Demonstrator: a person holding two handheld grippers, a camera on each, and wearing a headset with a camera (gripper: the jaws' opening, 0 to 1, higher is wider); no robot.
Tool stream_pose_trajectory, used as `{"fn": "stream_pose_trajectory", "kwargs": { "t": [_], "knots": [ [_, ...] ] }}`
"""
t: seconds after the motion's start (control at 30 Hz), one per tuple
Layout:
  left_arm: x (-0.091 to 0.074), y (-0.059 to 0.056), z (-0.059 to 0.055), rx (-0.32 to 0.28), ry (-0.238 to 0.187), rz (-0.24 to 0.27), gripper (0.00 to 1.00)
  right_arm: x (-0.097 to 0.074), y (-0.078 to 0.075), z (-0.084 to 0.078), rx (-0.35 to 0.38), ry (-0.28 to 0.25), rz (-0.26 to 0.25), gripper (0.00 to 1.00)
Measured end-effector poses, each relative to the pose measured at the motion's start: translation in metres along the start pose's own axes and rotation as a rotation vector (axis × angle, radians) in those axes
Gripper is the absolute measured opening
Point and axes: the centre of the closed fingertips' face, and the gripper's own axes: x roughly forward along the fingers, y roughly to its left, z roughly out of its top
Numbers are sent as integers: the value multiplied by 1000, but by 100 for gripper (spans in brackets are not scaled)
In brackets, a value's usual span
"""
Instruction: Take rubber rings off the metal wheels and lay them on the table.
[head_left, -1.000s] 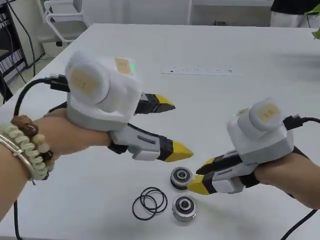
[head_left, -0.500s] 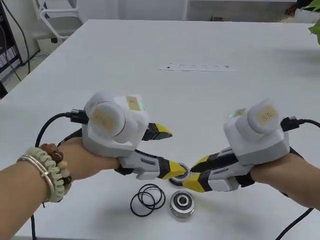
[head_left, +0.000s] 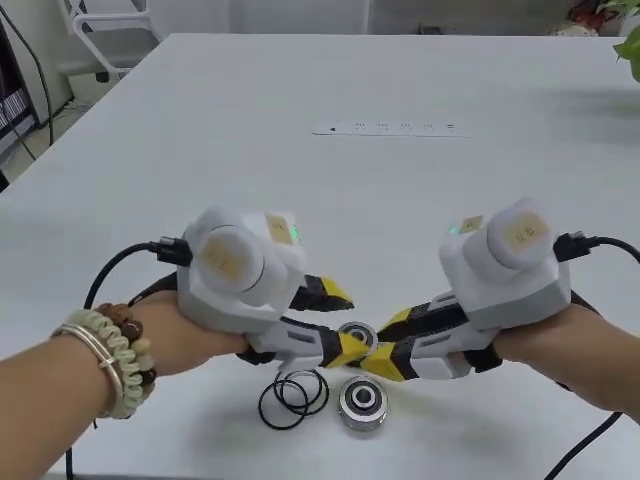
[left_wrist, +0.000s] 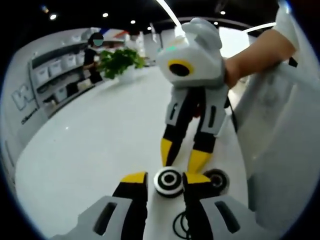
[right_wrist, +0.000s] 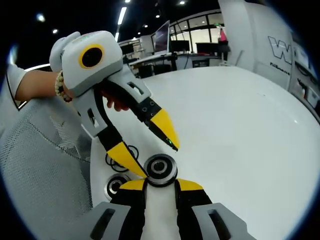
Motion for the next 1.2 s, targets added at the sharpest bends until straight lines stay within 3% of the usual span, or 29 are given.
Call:
{"fn": "stream_pose_trajectory", "kwargs": {
  "t": [0.33, 0.5, 0.53, 0.8, 0.93, 1.2],
  "knots": [
    [3, -6, -3, -28, 2, -16, 14, 0, -1, -1, -26, 6, -3, 18],
    [3, -4, -3, -33, -3, -5, 14, -1, -1, -2, -32, 10, -3, 14],
    [2, -4, -3, -32, -5, -4, 13, -2, -3, -6, -43, 31, -11, 11],
    [2, -3, -3, -61, -14, 3, 13, -3, -5, -5, -38, 24, -16, 1],
    [2, -4, -3, -59, -15, 3, 14, -4, -9, -6, 77, 27, -26, 0],
    [4, -2, -5, -63, -14, 7, 14, -7, -16, -5, 209, 3, -24, 0]
  ]
}}
